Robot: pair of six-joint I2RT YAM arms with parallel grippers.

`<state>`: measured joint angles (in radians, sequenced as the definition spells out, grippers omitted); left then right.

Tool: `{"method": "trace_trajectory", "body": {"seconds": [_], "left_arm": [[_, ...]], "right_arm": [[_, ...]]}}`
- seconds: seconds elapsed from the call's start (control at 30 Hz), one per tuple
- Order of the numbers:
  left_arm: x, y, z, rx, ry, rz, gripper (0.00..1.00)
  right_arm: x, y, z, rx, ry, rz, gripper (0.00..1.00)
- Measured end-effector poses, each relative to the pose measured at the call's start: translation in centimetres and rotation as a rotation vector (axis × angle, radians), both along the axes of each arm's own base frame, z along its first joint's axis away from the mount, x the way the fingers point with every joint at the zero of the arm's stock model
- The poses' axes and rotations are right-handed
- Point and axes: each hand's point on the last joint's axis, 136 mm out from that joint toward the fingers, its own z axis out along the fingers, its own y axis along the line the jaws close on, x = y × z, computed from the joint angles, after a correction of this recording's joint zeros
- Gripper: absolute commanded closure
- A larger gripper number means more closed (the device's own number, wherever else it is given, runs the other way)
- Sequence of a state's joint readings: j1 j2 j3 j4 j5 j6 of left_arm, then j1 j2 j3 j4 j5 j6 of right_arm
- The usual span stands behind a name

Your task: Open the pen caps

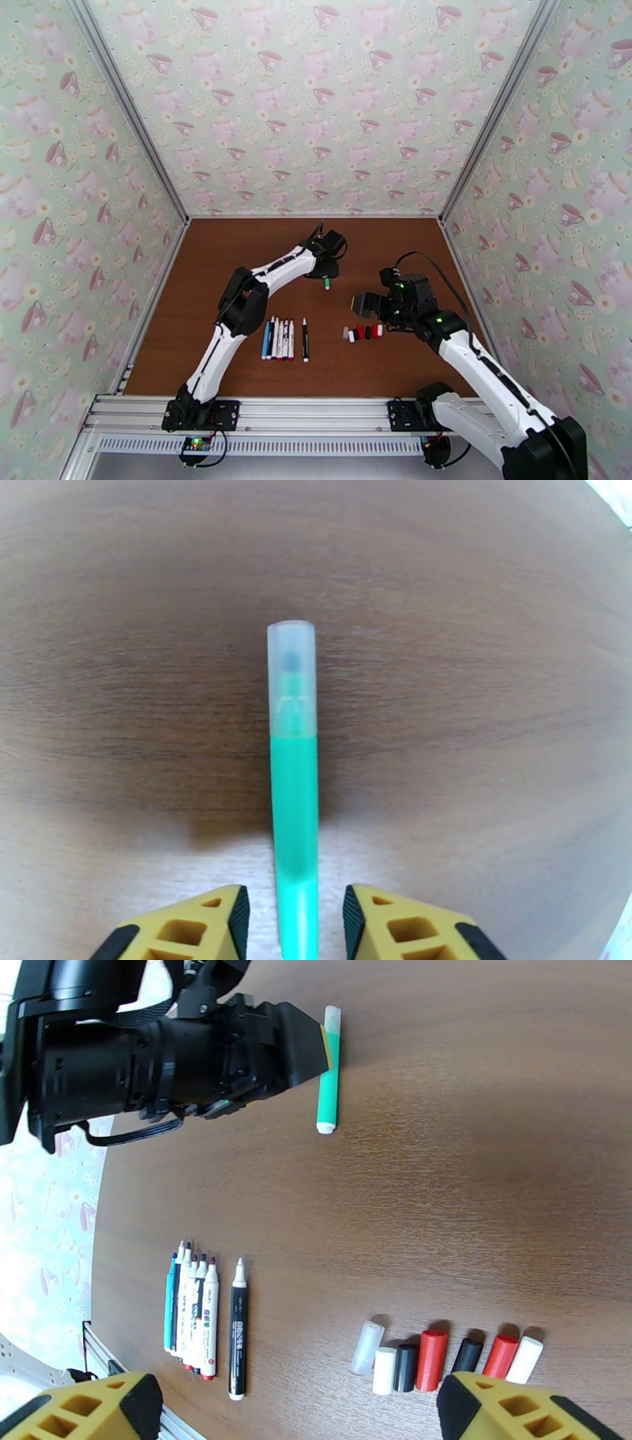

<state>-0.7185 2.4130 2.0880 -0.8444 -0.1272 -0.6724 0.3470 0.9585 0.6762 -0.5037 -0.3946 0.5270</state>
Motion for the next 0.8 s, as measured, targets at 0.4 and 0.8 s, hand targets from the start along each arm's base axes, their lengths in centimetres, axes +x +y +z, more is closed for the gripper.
{"method": "trace_trajectory", "body": {"seconds": [0.4, 0.8], "left_arm": [[0.0, 0.0, -2.1, 0.032, 0.029, 0.000, 0.72], [0.0, 0.4, -2.1, 0.060, 0.007, -0.036, 0.82]], "right_arm": [[-0.1, 0.0, 0.0, 0.003, -0.001, -0.002, 0.02], [-0.1, -0.1, 0.0, 0.010, 0.008, -0.012, 0.02]]}}
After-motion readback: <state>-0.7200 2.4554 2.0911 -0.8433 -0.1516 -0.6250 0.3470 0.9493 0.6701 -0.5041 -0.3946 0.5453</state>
